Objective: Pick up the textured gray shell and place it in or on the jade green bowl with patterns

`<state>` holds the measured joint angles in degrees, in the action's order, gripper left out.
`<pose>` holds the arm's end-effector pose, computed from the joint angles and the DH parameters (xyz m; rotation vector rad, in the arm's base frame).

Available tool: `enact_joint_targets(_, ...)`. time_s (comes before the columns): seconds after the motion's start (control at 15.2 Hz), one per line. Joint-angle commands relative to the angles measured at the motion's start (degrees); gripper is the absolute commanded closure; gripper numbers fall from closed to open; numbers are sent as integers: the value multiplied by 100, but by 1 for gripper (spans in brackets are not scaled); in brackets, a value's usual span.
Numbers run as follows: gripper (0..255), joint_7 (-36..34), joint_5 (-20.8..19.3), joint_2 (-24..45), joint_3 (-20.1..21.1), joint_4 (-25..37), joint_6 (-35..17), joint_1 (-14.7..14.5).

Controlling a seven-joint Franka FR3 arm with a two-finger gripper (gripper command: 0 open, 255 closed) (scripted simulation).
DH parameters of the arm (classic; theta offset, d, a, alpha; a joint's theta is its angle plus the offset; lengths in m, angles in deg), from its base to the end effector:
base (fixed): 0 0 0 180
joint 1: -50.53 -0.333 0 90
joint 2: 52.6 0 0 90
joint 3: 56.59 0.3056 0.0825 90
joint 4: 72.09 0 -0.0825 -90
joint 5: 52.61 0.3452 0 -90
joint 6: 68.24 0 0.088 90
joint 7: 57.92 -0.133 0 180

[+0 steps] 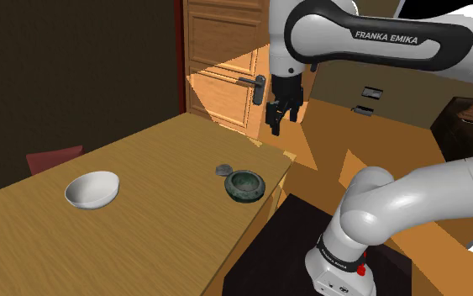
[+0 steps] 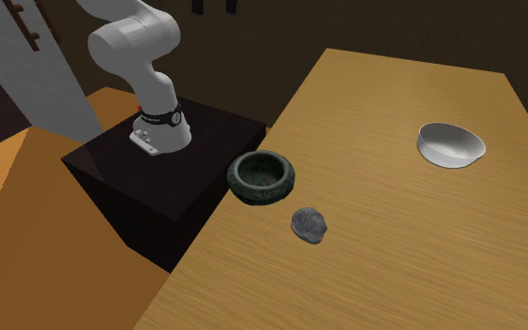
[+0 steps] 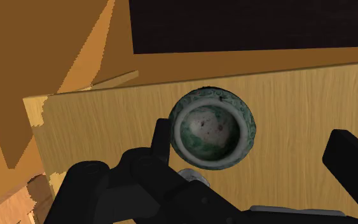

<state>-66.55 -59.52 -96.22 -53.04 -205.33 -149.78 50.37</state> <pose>0.2623 0.0045 0.5532 2.9548 -0.1705 -0.1854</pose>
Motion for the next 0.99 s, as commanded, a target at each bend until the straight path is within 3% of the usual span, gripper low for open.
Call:
enact_joint_targets(0.0,0,0,0,0,0,0,0,0)
enact_joint_targets(0.92,0,2427,-897,2516,-878,143,-2052,-247)
